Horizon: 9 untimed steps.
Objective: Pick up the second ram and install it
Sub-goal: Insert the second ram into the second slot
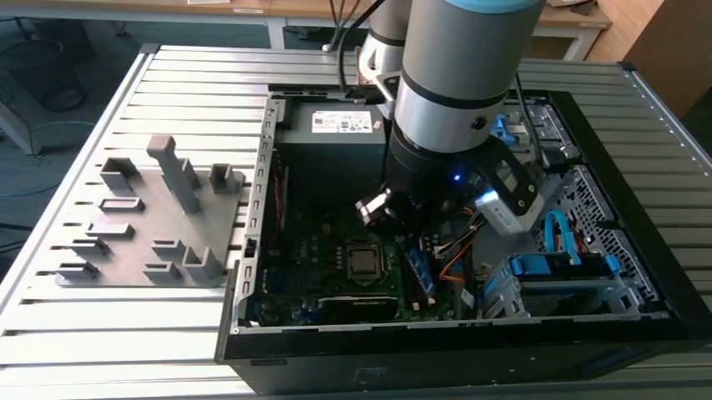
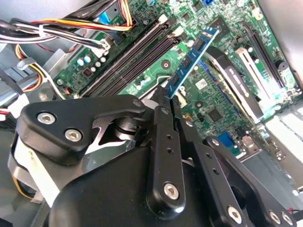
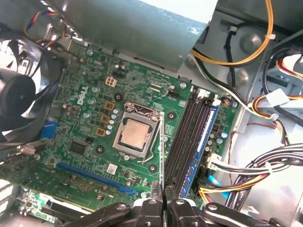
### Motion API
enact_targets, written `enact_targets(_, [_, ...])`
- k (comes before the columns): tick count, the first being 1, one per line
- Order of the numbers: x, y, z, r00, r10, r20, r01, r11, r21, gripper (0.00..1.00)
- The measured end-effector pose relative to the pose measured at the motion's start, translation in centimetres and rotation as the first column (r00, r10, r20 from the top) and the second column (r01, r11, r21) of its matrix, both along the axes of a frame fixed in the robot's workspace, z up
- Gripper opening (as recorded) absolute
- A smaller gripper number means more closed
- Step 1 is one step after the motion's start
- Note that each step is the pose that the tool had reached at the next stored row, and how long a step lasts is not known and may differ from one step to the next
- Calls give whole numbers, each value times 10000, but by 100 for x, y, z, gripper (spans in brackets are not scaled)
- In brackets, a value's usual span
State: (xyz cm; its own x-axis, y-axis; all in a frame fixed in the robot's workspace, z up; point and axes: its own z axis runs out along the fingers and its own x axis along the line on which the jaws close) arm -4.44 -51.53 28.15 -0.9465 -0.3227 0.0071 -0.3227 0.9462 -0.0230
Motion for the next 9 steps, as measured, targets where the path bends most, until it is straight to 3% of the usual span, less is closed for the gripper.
enact_targets(9, [0, 0, -6, 9966, -826, 0, 826, 9966, -1, 14])
